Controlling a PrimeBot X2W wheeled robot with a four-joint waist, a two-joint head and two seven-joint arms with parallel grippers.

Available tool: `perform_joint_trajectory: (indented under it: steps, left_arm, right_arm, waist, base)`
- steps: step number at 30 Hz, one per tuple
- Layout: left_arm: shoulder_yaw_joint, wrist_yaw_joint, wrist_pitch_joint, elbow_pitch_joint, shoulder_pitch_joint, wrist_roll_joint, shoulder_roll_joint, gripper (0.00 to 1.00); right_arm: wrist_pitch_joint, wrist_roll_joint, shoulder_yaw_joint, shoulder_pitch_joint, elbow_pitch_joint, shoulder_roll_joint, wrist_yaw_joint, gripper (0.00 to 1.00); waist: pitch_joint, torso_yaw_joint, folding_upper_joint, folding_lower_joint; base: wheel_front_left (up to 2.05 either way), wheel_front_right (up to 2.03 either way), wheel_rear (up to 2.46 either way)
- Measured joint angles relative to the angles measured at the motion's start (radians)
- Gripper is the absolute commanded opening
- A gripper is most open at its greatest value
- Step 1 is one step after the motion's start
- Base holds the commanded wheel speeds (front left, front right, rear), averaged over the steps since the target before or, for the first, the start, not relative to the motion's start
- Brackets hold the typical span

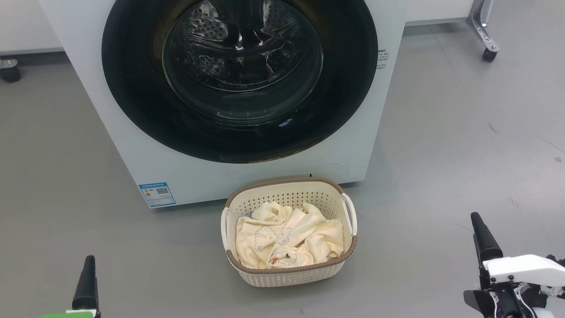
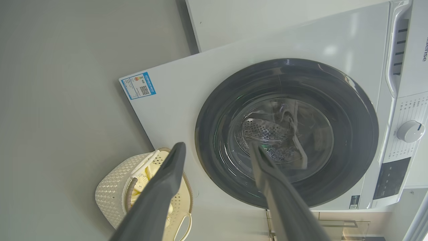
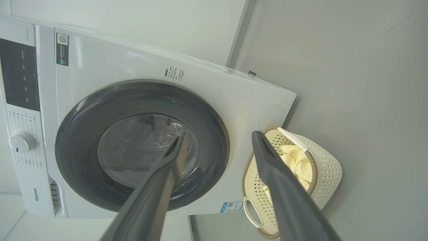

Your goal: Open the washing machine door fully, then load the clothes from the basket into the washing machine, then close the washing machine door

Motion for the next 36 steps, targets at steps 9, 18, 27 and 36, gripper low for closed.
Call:
perform_joint_trajectory:
  steps: [9, 18, 27, 36]
  left_arm:
    - [-0.044, 0.0, -0.035, -0.016, 0.0, 0.117, 0.039, 1.0]
    - [-0.095, 0.0, -0.067, -0.026, 0.0, 0.257, 0.086, 1.0]
    - [-0.133, 0.0, -0.094, -0.027, -0.001, 0.381, 0.113, 1.0]
    - [-0.173, 0.0, -0.123, -0.027, -0.003, 0.513, 0.141, 1.0]
  right_arm:
    - [-0.03, -0.135, 0.049, -0.011, -0.015, -0.028, -0.019, 1.0]
    - [-0.06, -0.271, 0.101, -0.013, -0.025, -0.054, -0.046, 1.0]
    - [-0.075, -0.382, 0.144, -0.025, -0.034, -0.069, -0.077, 1.0]
    - [-0.084, -0.492, 0.194, -0.032, -0.038, -0.086, -0.097, 1.0]
  waist:
    - [-0.002, 0.0, 0.0, 0.0]
    - [-0.004, 0.001, 0.0, 0.0]
    - [-0.005, 0.003, 0.0, 0.0]
    - [-0.007, 0.004, 0.0, 0.0]
  base:
    - [0.0, 0.0, 0.0]
    - [0.0, 0.0, 0.0]
    - [0.0, 0.0, 0.0]
    - [0.0, 0.0, 0.0]
